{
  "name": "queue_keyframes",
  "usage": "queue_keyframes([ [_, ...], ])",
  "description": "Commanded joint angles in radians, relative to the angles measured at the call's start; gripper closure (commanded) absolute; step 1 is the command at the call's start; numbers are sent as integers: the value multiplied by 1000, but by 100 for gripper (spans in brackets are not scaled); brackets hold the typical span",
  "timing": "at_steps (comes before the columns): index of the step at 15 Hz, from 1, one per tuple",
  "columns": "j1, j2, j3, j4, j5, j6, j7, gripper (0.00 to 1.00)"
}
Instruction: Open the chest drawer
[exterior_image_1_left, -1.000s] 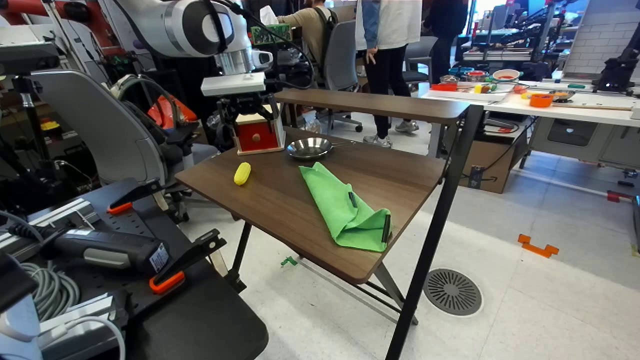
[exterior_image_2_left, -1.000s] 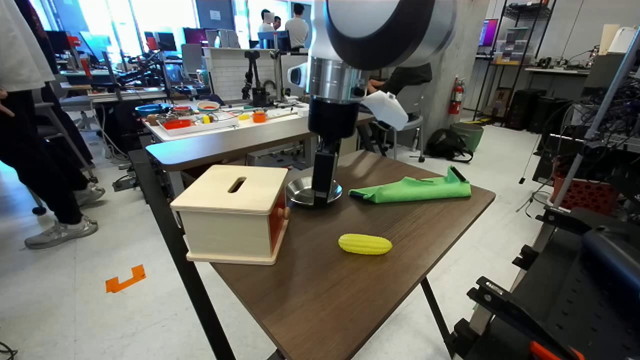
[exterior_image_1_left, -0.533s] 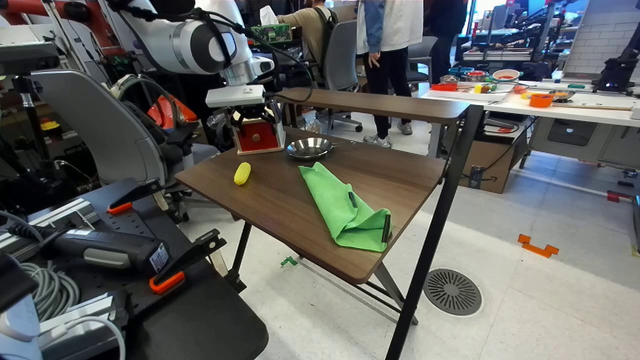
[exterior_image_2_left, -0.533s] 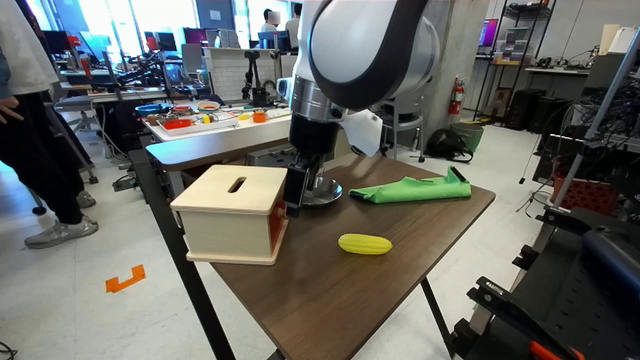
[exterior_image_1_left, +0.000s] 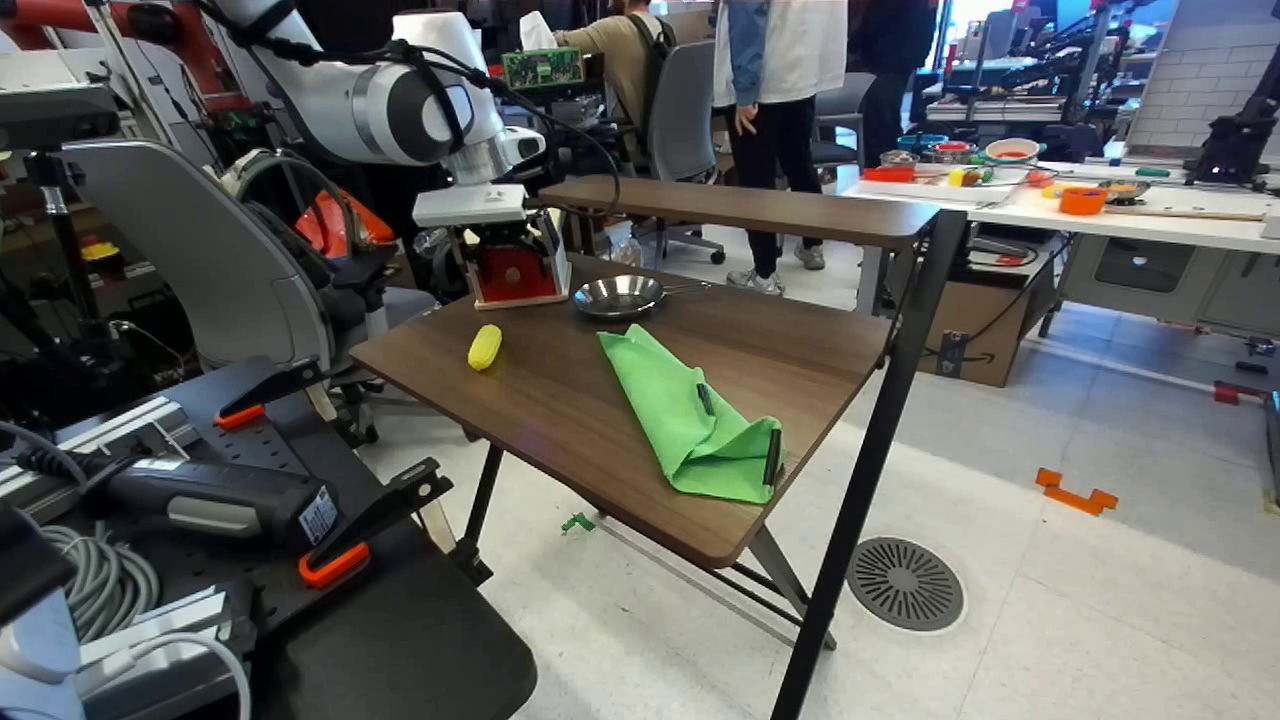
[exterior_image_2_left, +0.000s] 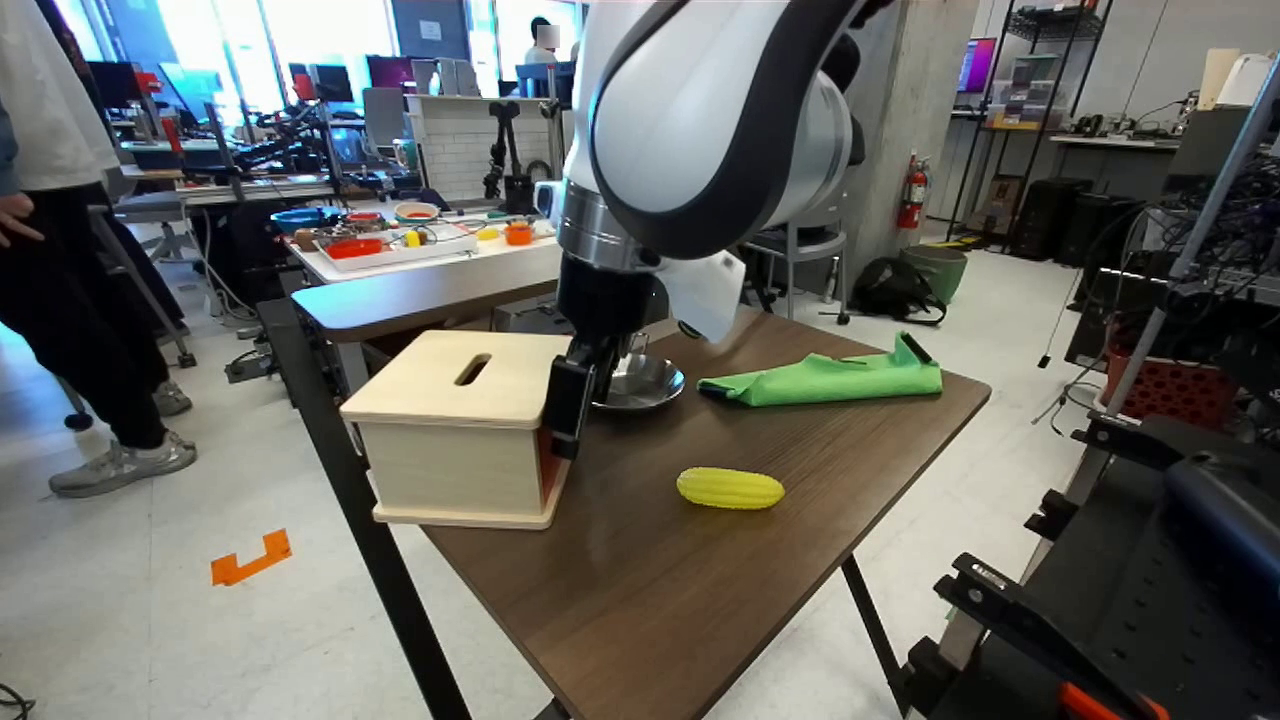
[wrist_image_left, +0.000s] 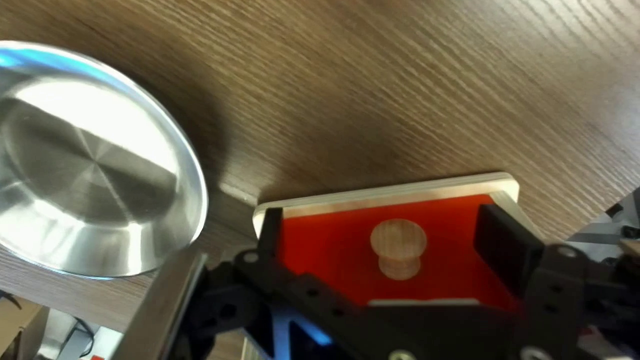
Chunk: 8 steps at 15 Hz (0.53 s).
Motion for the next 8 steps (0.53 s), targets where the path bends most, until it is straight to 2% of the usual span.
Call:
queue_keyframes([
  [1,6,34,3,43,-43,-1,10,34],
  [8,-3,33,1,41,-54,-6,8,88],
])
